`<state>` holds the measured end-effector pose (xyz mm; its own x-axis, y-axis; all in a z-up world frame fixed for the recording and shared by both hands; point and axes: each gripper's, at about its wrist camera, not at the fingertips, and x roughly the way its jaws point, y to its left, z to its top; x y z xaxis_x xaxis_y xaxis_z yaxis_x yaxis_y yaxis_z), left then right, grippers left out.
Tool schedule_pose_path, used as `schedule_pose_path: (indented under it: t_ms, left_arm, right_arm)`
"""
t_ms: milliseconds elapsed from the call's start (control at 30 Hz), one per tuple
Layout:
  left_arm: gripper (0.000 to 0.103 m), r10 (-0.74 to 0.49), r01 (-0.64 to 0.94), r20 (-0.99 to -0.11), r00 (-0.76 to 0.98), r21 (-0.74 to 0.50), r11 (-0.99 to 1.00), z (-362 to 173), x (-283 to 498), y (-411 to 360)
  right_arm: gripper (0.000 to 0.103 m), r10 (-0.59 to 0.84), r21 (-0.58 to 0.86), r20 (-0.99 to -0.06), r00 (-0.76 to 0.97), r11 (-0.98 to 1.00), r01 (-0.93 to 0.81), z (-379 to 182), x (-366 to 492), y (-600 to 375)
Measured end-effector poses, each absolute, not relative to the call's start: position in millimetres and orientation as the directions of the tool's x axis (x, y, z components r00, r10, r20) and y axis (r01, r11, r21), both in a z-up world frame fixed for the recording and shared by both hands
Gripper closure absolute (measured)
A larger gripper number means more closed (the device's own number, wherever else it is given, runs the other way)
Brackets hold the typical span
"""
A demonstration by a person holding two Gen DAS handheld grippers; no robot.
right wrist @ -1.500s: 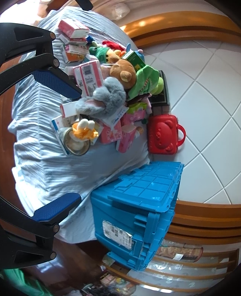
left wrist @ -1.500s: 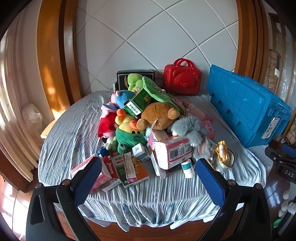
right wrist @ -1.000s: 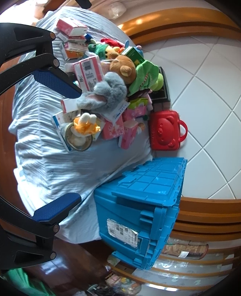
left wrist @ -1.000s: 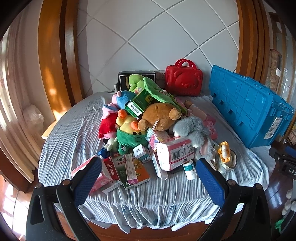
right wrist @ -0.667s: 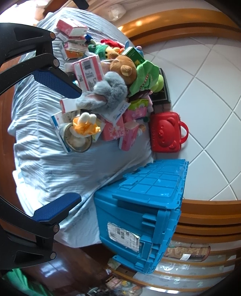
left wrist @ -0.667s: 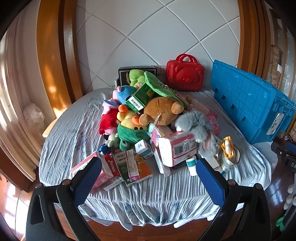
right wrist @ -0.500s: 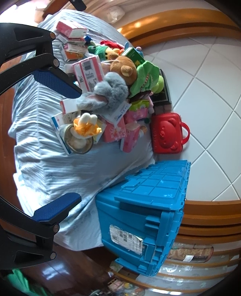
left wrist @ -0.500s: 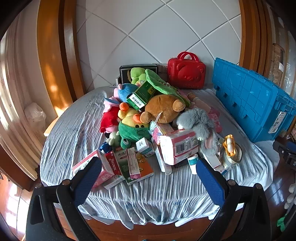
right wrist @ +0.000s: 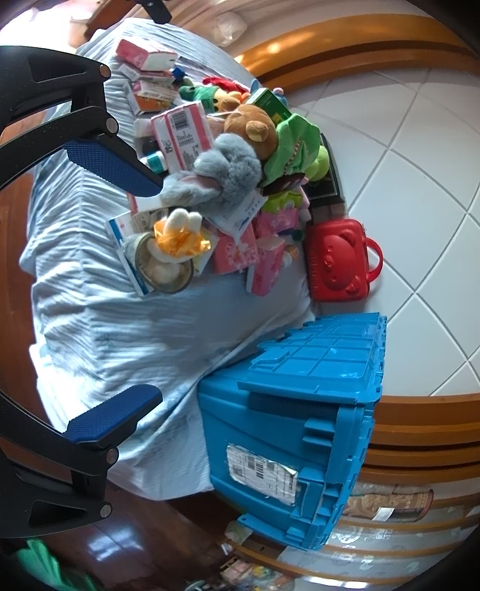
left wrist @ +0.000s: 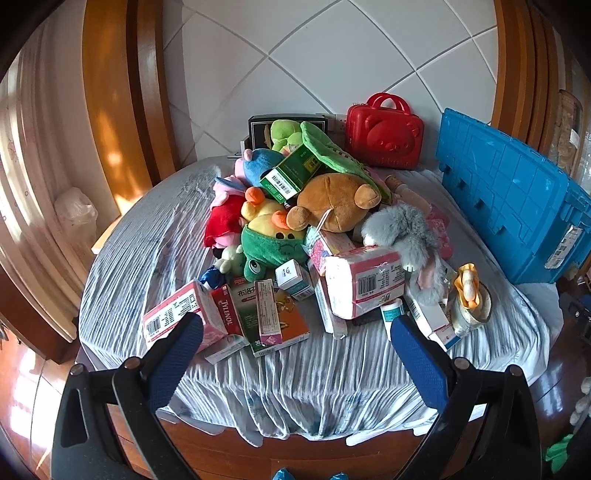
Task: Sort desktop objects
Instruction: 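Move both tools toward the heap of toys and boxes, then grasp the pink medicine box with the left tool while the right tool grasps the yellow-ribboned plush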
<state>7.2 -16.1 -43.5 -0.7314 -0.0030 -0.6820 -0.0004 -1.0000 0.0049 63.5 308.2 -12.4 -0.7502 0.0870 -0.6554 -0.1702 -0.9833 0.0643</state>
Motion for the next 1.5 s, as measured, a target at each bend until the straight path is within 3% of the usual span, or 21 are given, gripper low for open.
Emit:
schedule_pose_path:
  t_ms: [500, 600, 700, 767, 933, 1067, 1200, 1467, 1500]
  left_arm:
    - [0.0, -0.177, 0.134, -0.749, -0.639, 0.118, -0.984, -104.6, -13.5, -99.3]
    - [0.0, -0.163, 0.14, -0.774, -0.612, 0.097, -0.985, -118.0, -28.9, -112.3]
    - [0.011, -0.096, 0.113, -0.806, -0.584, 0.036, -0.993, -131.5, -53.0, -105.0]
    - [0.013, -0.049, 0.086, -0.82, -0.57, -0.001, -0.996, -138.5, -70.2, -92.2]
    - [0.022, -0.027, 0.044, -0.857, -0.515, 0.005, -0.999, -167.9, -112.4, -65.2]
    - [0.022, -0.033, 0.037, -0.873, -0.486, 0.017, -0.999, -183.8, -128.7, -60.5]
    - [0.031, -0.012, 0.019, -0.887, -0.462, 0.004, -1.0, -193.0, -137.2, -57.9]
    - [0.036, -0.078, 0.02, -0.892, -0.446, 0.077, -0.997, -203.3, -150.3, -49.6]
    - [0.041, -0.076, 0.018, -0.891, -0.447, 0.076, -0.997, -203.7, -151.4, -49.1]
  right_arm:
    - [0.0, 0.034, 0.087, -0.779, -0.626, -0.983, -0.161, -77.1, 28.5, 325.8]
    - [0.0, 0.022, 0.111, -0.803, -0.596, -0.976, -0.186, -84.8, 14.3, 326.6]
    - [0.008, 0.017, 0.106, -0.824, -0.567, -0.977, -0.184, -88.2, -0.8, 319.8]
    - [0.018, 0.019, 0.089, -0.829, -0.559, -0.982, -0.165, -87.8, -12.8, 313.5]
    - [0.031, -0.031, 0.12, -0.836, -0.548, -0.985, -0.127, -89.1, -44.8, 297.9]
    - [0.031, -0.057, 0.129, -0.846, -0.53, -0.987, -0.099, -96.5, -60.4, 286.4]
    - [0.031, -0.067, 0.134, -0.86, -0.505, -0.986, -0.096, -108.0, -68.0, 283.6]
    - [0.03, -0.077, 0.13, -0.872, -0.484, -0.988, -0.078, -117.0, -80.5, 277.6]
    - [0.03, -0.074, 0.128, -0.871, -0.486, -0.989, -0.079, -119.2, -84.0, 277.0]
